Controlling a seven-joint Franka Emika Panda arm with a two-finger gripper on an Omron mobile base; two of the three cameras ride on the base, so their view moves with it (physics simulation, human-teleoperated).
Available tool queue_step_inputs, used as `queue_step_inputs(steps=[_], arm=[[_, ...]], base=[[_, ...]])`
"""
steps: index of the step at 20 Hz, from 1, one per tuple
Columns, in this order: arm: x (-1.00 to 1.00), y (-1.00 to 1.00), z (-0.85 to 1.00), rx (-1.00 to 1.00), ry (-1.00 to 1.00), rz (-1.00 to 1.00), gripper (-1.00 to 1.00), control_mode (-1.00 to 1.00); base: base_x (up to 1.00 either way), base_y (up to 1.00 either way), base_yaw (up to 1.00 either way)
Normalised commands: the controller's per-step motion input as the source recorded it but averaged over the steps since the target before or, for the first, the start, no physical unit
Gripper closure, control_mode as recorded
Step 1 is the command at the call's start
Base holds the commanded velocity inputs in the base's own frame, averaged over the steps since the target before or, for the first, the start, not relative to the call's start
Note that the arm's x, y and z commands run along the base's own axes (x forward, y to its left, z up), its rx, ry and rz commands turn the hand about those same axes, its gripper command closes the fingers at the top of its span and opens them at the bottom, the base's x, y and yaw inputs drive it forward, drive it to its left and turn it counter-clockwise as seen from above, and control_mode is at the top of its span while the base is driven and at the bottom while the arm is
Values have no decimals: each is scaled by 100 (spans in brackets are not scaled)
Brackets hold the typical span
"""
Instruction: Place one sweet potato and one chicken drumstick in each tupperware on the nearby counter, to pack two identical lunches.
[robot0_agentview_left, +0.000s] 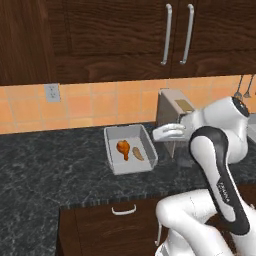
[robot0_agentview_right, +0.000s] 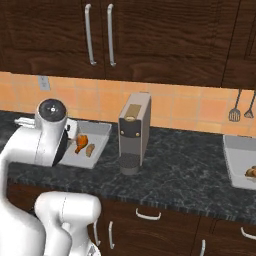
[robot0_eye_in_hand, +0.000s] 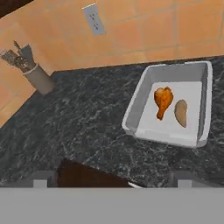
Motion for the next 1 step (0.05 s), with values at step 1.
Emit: queue_step_inputs(steps=[1], arm=[[-100,0,100,-29,20,28,-100,-100]], base=[[0,0,0]])
